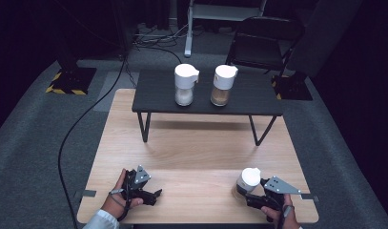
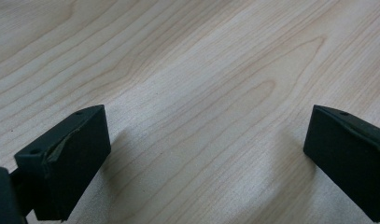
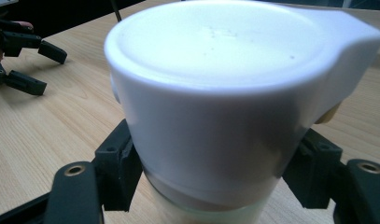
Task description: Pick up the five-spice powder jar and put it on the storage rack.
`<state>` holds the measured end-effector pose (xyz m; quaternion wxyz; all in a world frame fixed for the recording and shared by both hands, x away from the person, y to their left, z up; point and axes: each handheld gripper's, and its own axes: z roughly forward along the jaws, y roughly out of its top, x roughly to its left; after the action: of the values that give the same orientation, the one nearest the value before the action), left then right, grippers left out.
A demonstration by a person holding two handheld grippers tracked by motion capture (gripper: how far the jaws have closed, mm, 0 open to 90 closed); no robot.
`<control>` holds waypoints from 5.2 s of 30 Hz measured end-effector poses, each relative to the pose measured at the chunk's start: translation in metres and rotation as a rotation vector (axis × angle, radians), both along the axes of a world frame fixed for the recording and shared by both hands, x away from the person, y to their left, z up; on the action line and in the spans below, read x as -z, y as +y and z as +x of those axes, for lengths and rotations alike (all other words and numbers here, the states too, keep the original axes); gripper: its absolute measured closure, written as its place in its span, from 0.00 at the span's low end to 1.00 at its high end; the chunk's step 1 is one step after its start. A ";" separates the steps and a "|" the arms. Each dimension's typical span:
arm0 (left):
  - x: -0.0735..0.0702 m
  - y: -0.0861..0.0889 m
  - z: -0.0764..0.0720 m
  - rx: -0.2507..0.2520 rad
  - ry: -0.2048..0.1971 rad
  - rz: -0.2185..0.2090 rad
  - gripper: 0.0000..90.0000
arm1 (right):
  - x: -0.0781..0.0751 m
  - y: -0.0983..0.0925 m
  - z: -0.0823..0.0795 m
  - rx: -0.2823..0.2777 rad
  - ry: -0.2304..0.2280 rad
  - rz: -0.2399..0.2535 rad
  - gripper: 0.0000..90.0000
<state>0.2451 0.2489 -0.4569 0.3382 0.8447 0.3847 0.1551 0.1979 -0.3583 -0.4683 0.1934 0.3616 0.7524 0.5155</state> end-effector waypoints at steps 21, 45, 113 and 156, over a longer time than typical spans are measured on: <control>0.000 0.000 0.000 0.000 0.000 0.000 0.01 | -0.024 0.001 -0.003 0.053 -0.065 -0.002 0.33; 0.000 0.000 0.000 0.001 0.000 0.000 0.00 | -0.069 0.008 0.012 0.119 -0.112 -0.015 0.33; 0.000 0.000 0.000 -0.001 0.002 -0.003 0.00 | -0.209 0.053 0.091 0.310 -0.228 -0.044 0.33; 0.000 0.000 0.001 0.000 0.002 -0.002 0.00 | -0.206 0.080 0.155 0.405 -0.169 -0.038 0.33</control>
<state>0.2458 0.2486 -0.4571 0.3388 0.8445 0.3851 0.1538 0.3526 -0.2786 -0.2621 0.3621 0.4572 0.6551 0.4804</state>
